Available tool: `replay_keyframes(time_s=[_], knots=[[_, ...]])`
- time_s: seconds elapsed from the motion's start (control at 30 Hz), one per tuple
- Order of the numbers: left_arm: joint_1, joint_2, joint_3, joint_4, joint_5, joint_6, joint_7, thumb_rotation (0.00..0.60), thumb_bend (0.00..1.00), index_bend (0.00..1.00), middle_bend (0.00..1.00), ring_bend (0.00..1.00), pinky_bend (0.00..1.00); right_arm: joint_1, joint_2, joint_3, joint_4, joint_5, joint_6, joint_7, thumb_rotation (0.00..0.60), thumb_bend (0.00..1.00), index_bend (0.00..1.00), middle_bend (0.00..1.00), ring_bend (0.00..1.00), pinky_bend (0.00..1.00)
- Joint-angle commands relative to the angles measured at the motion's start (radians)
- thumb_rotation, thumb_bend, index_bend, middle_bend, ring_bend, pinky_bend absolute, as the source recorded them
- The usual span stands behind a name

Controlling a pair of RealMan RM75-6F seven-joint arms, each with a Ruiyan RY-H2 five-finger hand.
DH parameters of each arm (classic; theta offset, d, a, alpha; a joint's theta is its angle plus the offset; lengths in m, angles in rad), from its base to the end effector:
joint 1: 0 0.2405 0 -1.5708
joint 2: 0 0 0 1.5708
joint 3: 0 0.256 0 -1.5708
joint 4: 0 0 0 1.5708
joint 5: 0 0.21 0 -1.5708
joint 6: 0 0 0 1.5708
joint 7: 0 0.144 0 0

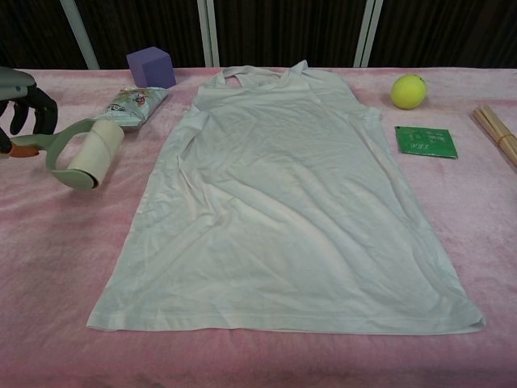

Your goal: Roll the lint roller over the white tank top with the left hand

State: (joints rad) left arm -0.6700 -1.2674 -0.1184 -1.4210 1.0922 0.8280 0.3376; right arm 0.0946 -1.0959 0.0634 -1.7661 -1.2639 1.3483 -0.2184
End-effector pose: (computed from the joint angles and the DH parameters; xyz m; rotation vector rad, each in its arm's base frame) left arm -0.2485 0.3609 0.0746 -1.8205 -0.8406 -0.5576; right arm -0.3155 -0.1798 0.1449 1.3301 -1.0447 0.6619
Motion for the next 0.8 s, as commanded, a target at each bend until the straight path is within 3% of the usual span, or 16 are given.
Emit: replay_keyframes(time_s=[0.03,0.33,0.47,0.63,0.8], knots=[[-0.008,0.020,-0.020,-0.031,-0.014,-0.011,-0.039,0.600,0.57,0.70,0.69,0.52,0.70,0.000,0.000,0.001,0.000,0.003,-0.001,0.001,0.600,0.27,0.21,0.03,0.16,0.20],[-0.083,0.032,-0.063,-0.065,-0.072,-0.099,-0.053,0.600,0.57,0.71,0.69,0.52,0.70,0.000,0.001,0.001,-0.003,0.004,0.000,0.000,0.600,0.27,0.21,0.03,0.16,0.20],[-0.152,0.034,-0.074,-0.069,-0.137,-0.152,0.010,0.600,0.57,0.72,0.70,0.53,0.70,0.000,0.001,0.002,-0.003,0.008,-0.002,0.002,0.600,0.27,0.21,0.03,0.16,0.20],[-0.253,0.030,-0.056,-0.065,-0.276,-0.202,0.143,0.600,0.58,0.72,0.70,0.53,0.70,0.001,0.002,0.002,-0.003,0.009,-0.004,0.005,0.600,0.27,0.21,0.03,0.16,0.20],[-0.390,0.022,0.009,-0.076,-0.493,-0.204,0.320,0.600,0.58,0.72,0.70,0.53,0.70,0.002,0.003,0.002,-0.002,0.008,-0.007,0.009,0.600,0.27,0.21,0.03,0.16,0.20]])
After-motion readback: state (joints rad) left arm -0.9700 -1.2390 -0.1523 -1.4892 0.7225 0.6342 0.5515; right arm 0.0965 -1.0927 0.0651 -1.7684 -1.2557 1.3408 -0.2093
